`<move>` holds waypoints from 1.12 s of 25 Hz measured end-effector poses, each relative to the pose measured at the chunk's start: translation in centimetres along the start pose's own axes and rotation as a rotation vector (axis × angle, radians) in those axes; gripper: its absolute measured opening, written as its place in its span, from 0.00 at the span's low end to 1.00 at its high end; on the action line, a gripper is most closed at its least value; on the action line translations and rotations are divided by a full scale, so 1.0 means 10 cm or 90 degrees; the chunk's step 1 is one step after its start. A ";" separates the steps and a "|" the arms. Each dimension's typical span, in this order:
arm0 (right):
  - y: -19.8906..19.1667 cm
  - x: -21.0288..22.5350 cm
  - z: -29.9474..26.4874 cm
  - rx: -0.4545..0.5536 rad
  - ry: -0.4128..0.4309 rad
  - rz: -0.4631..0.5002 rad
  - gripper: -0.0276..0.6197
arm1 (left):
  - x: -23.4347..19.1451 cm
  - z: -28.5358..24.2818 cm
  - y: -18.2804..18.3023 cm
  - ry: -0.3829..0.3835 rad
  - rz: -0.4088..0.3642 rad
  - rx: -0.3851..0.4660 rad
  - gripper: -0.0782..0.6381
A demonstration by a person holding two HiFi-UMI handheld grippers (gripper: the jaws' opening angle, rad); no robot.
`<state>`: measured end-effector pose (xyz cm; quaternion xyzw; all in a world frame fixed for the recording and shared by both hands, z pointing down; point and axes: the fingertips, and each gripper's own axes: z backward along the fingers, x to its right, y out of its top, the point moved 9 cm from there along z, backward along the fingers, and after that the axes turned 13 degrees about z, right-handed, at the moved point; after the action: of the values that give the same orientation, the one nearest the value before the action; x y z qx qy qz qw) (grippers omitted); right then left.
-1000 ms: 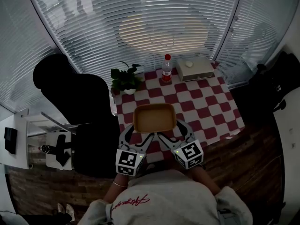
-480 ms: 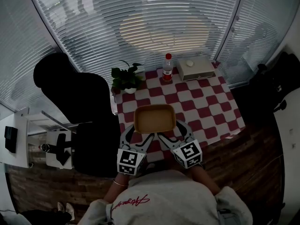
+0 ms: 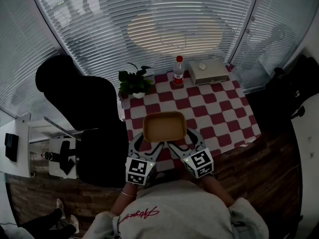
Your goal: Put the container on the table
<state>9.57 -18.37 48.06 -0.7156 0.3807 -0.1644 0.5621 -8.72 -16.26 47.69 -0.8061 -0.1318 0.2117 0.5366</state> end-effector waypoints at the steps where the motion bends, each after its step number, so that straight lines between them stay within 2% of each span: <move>1: -0.01 0.00 0.00 -0.002 0.001 0.000 0.59 | 0.00 0.00 -0.01 0.001 0.000 -0.002 0.57; 28: -0.26 -0.10 -0.14 -0.035 0.021 -0.011 0.59 | -0.08 -0.06 -0.27 0.021 0.010 -0.043 0.57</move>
<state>8.96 -18.40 51.05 -0.7314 0.3877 -0.1706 0.5344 -9.07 -16.01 50.55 -0.8281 -0.1239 0.1981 0.5096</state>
